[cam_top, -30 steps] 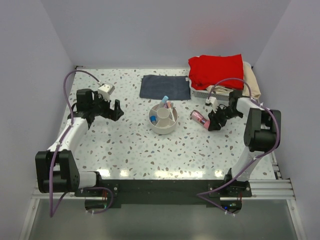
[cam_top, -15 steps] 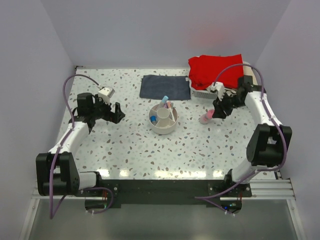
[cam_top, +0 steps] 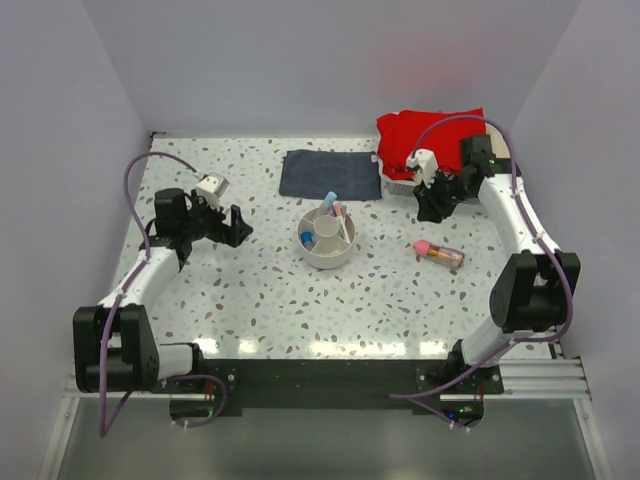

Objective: Sort the stationery into containers
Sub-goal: Pick up the stationery from the center of the board.

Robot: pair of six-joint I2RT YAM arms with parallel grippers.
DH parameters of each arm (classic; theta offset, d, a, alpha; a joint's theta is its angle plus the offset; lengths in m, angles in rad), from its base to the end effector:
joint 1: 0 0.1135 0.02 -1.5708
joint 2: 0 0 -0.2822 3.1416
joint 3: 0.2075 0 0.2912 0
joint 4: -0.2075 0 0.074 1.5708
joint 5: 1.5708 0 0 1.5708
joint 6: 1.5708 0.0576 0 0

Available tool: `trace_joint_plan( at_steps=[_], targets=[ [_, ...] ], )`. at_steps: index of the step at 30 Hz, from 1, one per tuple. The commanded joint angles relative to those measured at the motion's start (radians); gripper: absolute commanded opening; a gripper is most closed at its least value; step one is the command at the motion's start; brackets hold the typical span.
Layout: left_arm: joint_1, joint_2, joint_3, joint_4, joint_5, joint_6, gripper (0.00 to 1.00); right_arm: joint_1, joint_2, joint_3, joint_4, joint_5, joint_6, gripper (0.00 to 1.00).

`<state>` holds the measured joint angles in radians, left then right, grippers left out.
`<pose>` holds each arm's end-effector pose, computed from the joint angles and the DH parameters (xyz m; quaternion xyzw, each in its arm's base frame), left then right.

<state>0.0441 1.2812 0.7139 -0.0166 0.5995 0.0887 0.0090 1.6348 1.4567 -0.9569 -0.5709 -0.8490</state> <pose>0.3145 -0.0187 0.2144 0.1586 0.8381 -0.2295 0.4688 0.3805 0.0346 0.2927 -0.4450 0.8266 0.1665 0.3015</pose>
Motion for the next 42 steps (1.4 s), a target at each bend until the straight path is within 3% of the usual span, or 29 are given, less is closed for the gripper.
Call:
trace_joint_plan(
  at_steps=[1,4,12,26,34,36,37,41,42],
  targets=[
    [0.007,-0.031,-0.001,0.053,0.028,-0.014,1.0,0.049,0.042,0.024,-0.083,0.211,-0.096,0.4],
    [0.007,-0.033,-0.01,0.056,0.019,-0.012,1.0,0.06,0.097,-0.005,-0.079,0.319,-0.114,0.43],
    [0.007,-0.039,-0.011,0.032,0.002,0.008,1.0,0.095,0.207,-0.022,-0.115,0.404,-0.082,0.51],
    [0.007,-0.029,-0.007,0.044,0.0,-0.003,1.0,0.157,0.089,-0.283,-0.054,0.379,-0.079,0.55],
    [0.007,-0.025,0.001,0.043,-0.001,-0.007,1.0,0.197,0.123,-0.392,0.087,0.523,-0.088,0.55],
    [0.007,-0.025,-0.001,0.052,0.002,-0.017,1.0,0.197,0.123,-0.423,0.122,0.528,-0.11,0.51],
    [0.007,-0.023,-0.001,0.053,0.003,-0.02,1.0,0.195,0.119,-0.43,0.129,0.526,-0.116,0.4],
    [0.007,-0.028,0.007,0.05,-0.003,-0.015,1.0,0.195,0.041,-0.456,0.135,0.487,-0.134,0.16],
    [0.007,-0.028,0.006,0.052,-0.003,-0.015,1.0,0.195,0.016,-0.455,0.124,0.474,-0.136,0.06]
  ],
)
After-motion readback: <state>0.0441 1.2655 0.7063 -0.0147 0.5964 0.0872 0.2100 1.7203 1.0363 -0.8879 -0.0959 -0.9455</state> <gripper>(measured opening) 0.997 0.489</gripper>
